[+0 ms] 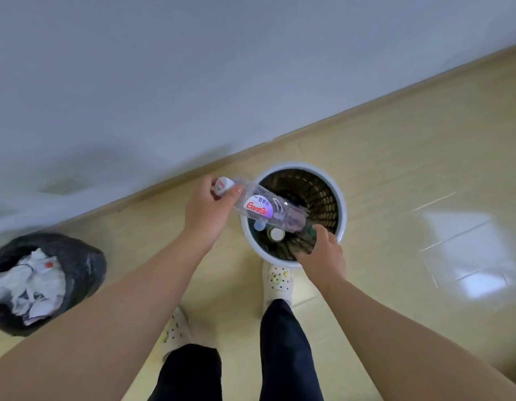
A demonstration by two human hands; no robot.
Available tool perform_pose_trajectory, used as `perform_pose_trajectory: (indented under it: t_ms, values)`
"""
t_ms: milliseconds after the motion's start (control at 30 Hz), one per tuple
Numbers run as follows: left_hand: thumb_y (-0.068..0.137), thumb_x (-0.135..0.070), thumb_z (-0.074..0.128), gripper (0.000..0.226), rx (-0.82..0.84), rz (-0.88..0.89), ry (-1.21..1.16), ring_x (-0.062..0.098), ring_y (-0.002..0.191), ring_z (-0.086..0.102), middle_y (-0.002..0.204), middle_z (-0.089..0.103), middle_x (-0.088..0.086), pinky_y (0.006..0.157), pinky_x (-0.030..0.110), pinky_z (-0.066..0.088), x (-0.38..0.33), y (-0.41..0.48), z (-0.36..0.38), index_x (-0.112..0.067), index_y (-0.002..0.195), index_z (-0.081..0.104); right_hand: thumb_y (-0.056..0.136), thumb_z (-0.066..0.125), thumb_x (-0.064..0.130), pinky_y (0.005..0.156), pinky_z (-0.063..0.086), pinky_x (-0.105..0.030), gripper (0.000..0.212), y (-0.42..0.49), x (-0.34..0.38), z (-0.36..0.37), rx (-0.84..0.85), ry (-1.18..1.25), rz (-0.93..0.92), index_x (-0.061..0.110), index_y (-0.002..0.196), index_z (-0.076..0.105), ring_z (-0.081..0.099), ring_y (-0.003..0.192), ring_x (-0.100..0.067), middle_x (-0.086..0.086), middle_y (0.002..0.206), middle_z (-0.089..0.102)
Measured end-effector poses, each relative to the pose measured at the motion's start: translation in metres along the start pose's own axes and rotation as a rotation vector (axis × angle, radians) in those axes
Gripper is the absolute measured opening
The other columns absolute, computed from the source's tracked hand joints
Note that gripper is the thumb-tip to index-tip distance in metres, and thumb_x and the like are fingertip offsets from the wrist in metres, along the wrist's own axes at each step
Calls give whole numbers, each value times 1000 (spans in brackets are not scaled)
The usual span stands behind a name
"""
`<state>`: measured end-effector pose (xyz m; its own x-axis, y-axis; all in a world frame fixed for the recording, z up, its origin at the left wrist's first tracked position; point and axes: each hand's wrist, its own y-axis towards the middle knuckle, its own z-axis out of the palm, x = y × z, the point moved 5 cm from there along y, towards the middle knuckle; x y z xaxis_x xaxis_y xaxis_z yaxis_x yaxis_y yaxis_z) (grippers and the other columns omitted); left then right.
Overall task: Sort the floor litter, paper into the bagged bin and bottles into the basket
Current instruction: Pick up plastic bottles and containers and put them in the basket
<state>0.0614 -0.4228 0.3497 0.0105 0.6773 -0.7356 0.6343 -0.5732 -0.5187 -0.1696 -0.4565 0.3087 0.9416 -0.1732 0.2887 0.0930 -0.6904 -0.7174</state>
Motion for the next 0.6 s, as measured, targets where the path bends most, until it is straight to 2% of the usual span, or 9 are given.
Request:
perform_pose_trajectory:
  t_ms: [167, 300, 500, 600]
  values:
    - [86, -37, 63, 42, 29, -34, 259, 19, 86, 50, 98, 54, -3, 72, 28, 37, -7, 14, 65, -17, 119, 48, 86, 54, 16, 98, 43, -43, 62, 38, -40, -14, 64, 145, 74, 22, 143, 29, 43, 123, -26, -5, 139, 39]
    - [89, -37, 58, 33, 63, -94, 410, 22, 84, 51, 97, 54, 0, 69, 29, 36, 6, 33, 109, -19, 115, 48, 87, 52, 15, 96, 46, -44, 59, 62, -55, -6, 114, 242, 111, 21, 141, 31, 47, 119, -25, -4, 138, 40]
    - [92, -33, 54, 29, 111, -136, 491, 26, 88, 51, 100, 54, 4, 75, 31, 40, 33, 57, 166, -14, 113, 48, 89, 49, 16, 80, 45, -31, 54, 95, -62, 9, 160, 366, 107, 22, 140, 33, 50, 110, -19, -1, 140, 39]
    - [93, -32, 51, 28, 120, -138, 520, 27, 87, 51, 101, 54, 5, 74, 32, 41, 44, 67, 187, -15, 115, 48, 91, 49, 17, 77, 43, -30, 52, 107, -66, 17, 180, 381, 118, 21, 140, 32, 49, 102, -16, -1, 139, 40]
